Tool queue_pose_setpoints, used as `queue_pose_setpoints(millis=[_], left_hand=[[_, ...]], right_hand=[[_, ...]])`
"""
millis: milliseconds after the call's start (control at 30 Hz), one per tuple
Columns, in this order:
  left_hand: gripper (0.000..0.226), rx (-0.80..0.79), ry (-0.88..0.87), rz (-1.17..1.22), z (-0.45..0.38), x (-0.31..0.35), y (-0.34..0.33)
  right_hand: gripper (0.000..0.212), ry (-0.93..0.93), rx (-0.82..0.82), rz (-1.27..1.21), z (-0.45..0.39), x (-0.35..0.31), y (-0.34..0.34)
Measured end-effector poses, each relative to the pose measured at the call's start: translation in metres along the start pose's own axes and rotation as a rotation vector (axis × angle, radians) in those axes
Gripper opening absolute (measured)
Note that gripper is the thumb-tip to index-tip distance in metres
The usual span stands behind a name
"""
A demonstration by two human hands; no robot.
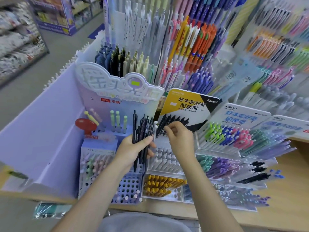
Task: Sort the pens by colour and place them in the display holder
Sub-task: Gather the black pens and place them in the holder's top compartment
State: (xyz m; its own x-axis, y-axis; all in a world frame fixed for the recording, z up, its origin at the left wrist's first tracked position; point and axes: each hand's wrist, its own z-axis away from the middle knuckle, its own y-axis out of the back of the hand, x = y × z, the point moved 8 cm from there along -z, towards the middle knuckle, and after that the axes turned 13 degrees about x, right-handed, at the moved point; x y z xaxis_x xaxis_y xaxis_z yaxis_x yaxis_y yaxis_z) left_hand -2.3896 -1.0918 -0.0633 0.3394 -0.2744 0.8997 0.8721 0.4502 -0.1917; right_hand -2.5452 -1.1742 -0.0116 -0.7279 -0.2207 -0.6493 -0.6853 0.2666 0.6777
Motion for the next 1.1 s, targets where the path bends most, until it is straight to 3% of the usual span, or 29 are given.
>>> queue_pose_setpoints(millis=[200, 333, 467, 667, 833, 1100], left_hand=[[0.020, -0.085, 0.005, -0.062, 0.004, -0.006, -0.014], [0.020, -0.110, 0.042, -0.069, 0.010, -0.010, -0.025], [0.019, -0.079, 0.067, -0.046, 0.007, -0.010, -0.021], [0.019, -0.060, -0.013, -0.157, 0.000, -0.007, -0.016], [0.011, -0.096, 0.024, -0.026, 0.000, -0.006, -0.021], [0.025, -0.193, 0.071, 0.122, 0.007, -0.005, -0.025]], right_hand=[[0.007, -0.324, -0.227, -0.495, 0.027, -0.009, 0.006], [0.007, -0.425, -0.166, -0.602, 0.027, 0.004, 0.016], [0.014, -0.510, 0.021, -0.774, 0.012, 0.023, 0.044], [0.012, -0.356, 0.199, -0.634, -0.012, 0.025, 0.061], [0.012, -0.234, 0.130, -0.458, -0.012, 0.021, 0.040], [0.017, -0.047, 0.025, -0.155, -0.017, 0.014, 0.014]])
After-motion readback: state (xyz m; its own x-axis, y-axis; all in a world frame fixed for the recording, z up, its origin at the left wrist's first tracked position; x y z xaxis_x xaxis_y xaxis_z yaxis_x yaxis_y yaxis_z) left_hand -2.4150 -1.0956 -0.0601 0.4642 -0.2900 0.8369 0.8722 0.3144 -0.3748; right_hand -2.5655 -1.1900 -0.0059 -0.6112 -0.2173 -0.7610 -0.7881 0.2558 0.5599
